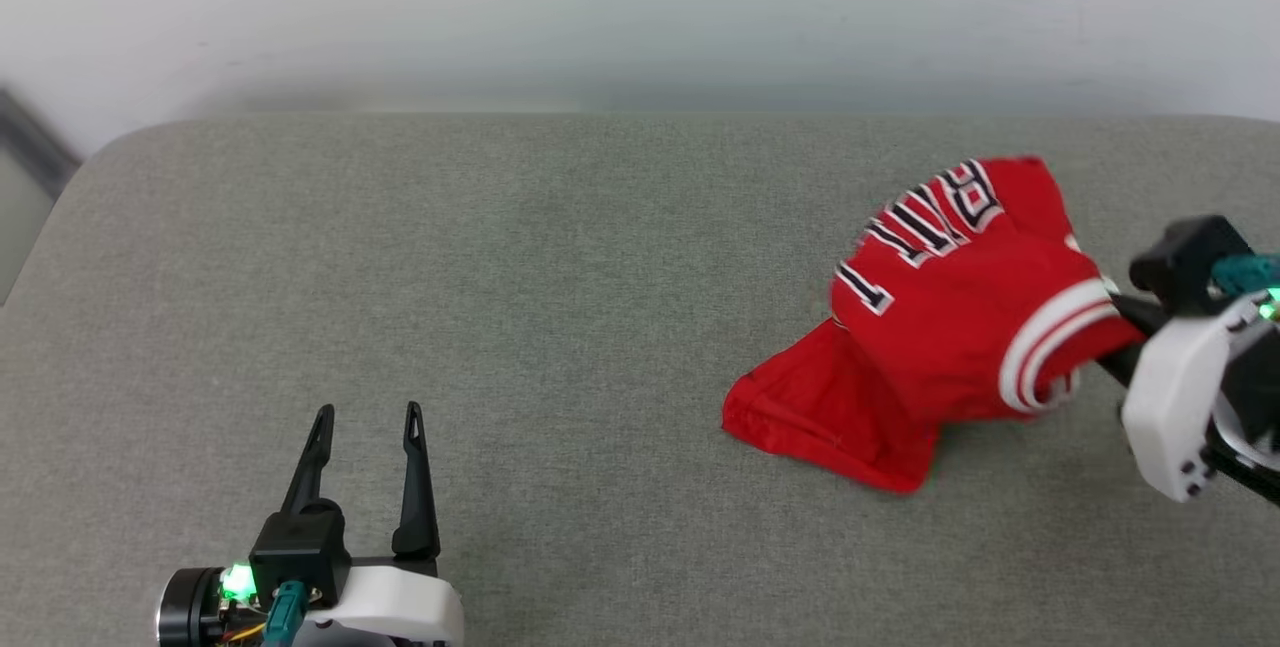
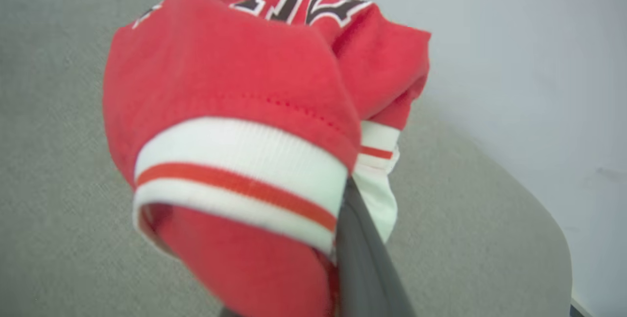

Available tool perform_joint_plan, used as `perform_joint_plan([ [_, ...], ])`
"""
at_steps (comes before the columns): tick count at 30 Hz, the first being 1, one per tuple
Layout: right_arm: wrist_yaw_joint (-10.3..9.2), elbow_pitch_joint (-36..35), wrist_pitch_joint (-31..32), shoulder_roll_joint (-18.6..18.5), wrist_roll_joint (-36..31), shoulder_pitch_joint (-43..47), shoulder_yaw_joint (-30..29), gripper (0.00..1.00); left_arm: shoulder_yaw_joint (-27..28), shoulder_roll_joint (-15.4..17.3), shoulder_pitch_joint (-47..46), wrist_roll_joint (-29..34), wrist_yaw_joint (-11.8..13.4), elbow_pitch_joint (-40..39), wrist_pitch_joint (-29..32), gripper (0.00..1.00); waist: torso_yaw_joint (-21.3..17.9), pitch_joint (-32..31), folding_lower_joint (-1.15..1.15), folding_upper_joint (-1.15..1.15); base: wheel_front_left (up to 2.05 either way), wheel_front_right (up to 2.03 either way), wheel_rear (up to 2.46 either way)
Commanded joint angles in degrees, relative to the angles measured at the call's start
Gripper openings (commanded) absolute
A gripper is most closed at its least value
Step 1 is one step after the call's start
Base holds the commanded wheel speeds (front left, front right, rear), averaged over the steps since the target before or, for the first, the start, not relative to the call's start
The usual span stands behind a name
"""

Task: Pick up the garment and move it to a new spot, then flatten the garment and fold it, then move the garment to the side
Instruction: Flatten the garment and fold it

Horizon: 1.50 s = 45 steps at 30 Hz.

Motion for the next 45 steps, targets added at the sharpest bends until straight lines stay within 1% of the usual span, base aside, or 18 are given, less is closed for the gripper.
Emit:
perform_joint_plan([
  [1, -0.02, -1.4, 0.5, 1.5, -1.2, -1.6, -0.1, 0.0, -0.1, 0.0, 0.1, 0.2, -0.2, -0.1, -0.1, 1.0, 0.4, 0.0, 0.0, 0.0, 0.0, 0.0, 0.0],
  [4, -0.02, -4.1, 3.0, 4.5, -3.5, -4.7, 1.5, 0.0, -0.2, 0.0, 0.0, 0.4, -0.3, -0.1, -0.1, 1.0, 1.2, 0.0, 0.0, 0.0, 0.0, 0.0, 0.0],
  [7, -0.02, -4.2, 5.4, 8.7, -4.4, -8.0, 5.7, 0.0, -0.4, 0.0, -0.2, 0.3, -0.2, -0.1, -0.1, 1.0, 2.1, 0.3, 0.0, 0.0, 0.0, 0.0, 0.0],
  [11, -0.02, -0.3, 6.6, 14.6, -4.2, -12.6, 14.6, 0.0, -0.7, -0.1, -0.5, -0.2, 0.0, 0.0, -0.1, 1.0, 2.9, 1.0, 0.0, 0.0, 0.0, 0.0, 0.0],
  [14, -0.02, 4.6, 6.1, 19.8, -2.9, -15.0, 22.0, 0.0, -0.8, -0.1, -0.9, -0.3, 0.1, 0.2, -0.1, 1.0, 3.3, 1.6, 0.0, 0.0, 0.0, 0.0, 0.0],
  [16, -0.03, 8.2, 6.0, 22.8, -2.0, -15.5, 24.9, 0.0, -1.0, -0.1, -1.2, -0.4, 0.1, 0.3, -0.1, 1.0, 3.5, 1.9, 0.0, 0.0, 0.0, 0.0, 0.0],
  [19, -0.02, 12.7, 6.9, 27.1, -1.5, -13.0, 26.5, 0.0, -1.3, -0.1, -1.6, -0.5, 0.0, 0.7, -0.1, 1.0, 3.9, 2.3, 0.0, 0.0, 0.0, 0.0, 0.0],
  [21, -0.01, 13.8, 9.7, 29.5, -4.2, -9.6, 26.6, 0.0, -1.5, -0.1, -1.9, -0.6, -0.1, 1.0, -0.1, 1.0, 4.3, 2.6, 0.0, 0.0, 0.0, 0.0, 0.0],
  [22, -0.01, 14.1, 10.7, 30.0, -5.4, -8.7, 26.5, 0.0, -1.5, -0.1, -2.0, -0.7, -0.1, 1.1, -0.1, 1.0, 4.3, 2.6, 0.0, 0.0, 0.0, 0.0, 0.0],
  [25, -0.02, 14.8, 10.9, 30.9, -6.3, -7.5, 26.3, 0.0, -1.5, -0.1, -2.0, -0.7, 0.0, 1.2, -0.1, 1.0, 4.3, 2.7, 0.0, 0.0, 0.0, 0.0, 0.0],
  [27, -0.02, 15.5, 9.1, 31.3, -6.1, -6.8, 26.5, 0.0, -1.4, -0.1, -1.8, -0.7, 0.2, 1.2, -0.1, 1.0, 4.1, 2.6, 0.0, 0.0, 0.0, 0.0, 0.0],
  [28, -0.02, 15.9, 5.0, 31.0, -5.8, -8.2, 26.4, 1.0, -1.1, -0.1, -1.2, -0.7, 0.3, 1.3, -0.1, 1.0, 3.6, 2.1, 0.0, 0.0, 0.0, 0.0, 0.0],
  [30, -0.02, 15.5, 2.6, 30.0, -5.1, -8.8, 26.4, 1.0, -0.9, -0.1, -0.8, -0.5, 0.4, 1.4, -0.1, 1.0, 3.2, 1.5, 0.0, 0.0, 0.0, 0.0, 0.0],
  [33, -0.03, 13.7, -0.7, 27.4, -4.0, -10.4, 26.5, 1.0, -0.5, -0.1, -0.5, -0.4, 0.2, 1.5, -0.1, 1.0, 2.6, 0.7, 0.0, 0.0, 0.0, 0.0, 0.0],
  [35, -0.02, 12.0, -2.5, 25.2, -2.8, -11.9, 26.4, 1.0, -0.1, -0.1, -0.3, -0.3, 0.1, 1.4, -0.1, 1.0, 2.3, 0.2, 0.0, 0.0, 0.0, 0.0, 0.0],
  [38, -0.03, 9.3, -4.4, 21.0, -0.8, -14.3, 26.1, 1.0, 0.1, -0.1, 0.3, -0.1, 0.0, 1.1, -0.1, 1.0, 1.9, -0.2, 0.0, 0.0, 0.0, 0.0, 0.0],
  [41, -0.03, 7.1, -4.1, 17.1, 1.0, -16.9, 24.3, 1.0, 0.2, -0.1, 0.7, 0.1, 0.1, 0.7, -0.1, 1.0, 1.7, -0.3, 0.0, 0.0, 0.0, 0.0, 0.0],
  [45, -0.03, 5.5, -0.6, 12.9, 4.1, -20.3, 22.5, 1.0, -0.2, -0.1, 0.6, 0.2, 0.2, 0.2, -0.1, 1.0, 1.9, 0.2, 0.0, 0.0, 0.0, 0.0, 0.0],
])
